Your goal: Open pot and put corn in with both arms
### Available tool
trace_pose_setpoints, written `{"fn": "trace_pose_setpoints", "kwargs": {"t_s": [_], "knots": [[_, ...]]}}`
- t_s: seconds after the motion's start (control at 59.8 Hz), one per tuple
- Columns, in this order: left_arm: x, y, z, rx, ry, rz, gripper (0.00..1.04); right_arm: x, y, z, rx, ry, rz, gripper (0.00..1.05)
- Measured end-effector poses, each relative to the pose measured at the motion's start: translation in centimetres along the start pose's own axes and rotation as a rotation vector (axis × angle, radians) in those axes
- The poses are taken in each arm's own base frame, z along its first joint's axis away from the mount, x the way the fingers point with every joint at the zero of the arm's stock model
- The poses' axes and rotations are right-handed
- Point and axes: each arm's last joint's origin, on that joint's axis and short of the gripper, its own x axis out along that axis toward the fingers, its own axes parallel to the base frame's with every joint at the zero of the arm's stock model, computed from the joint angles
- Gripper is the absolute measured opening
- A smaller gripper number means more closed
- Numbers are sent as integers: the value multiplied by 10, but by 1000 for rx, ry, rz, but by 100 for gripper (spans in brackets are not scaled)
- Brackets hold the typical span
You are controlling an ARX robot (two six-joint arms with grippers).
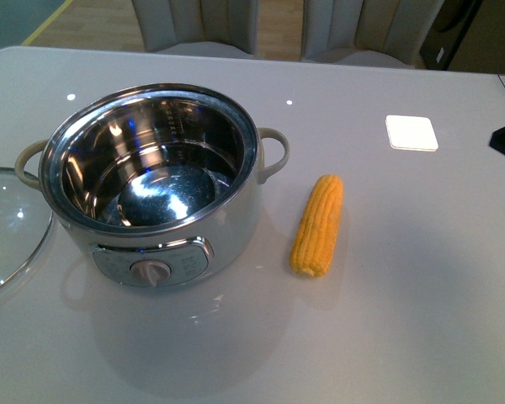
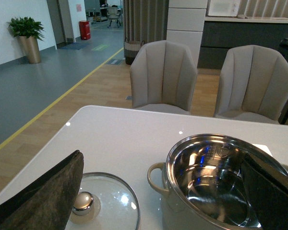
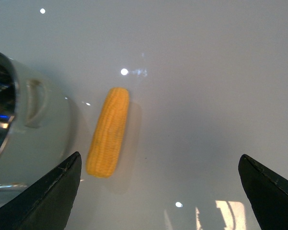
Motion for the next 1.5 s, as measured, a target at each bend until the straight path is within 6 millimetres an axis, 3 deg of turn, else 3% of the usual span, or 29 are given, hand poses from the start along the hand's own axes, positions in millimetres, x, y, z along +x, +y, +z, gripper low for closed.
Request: {"fn": "trace_pose_setpoints", "kwargs": {"t_s": [0.284, 0.468, 0.903, 1.505], "knots": [[0, 0, 0, 0, 0, 0, 98, 81, 13, -14, -192, 183, -45, 96], [0, 0, 0, 0, 0, 0, 98, 113, 26, -34, -224, 304, 20, 96], [0, 0, 0, 0, 0, 0, 98, 153, 51, -47, -155, 409, 38, 96], [0, 0, 0, 0, 0, 0, 98, 182, 83, -72, -230, 442, 41, 96]]}}
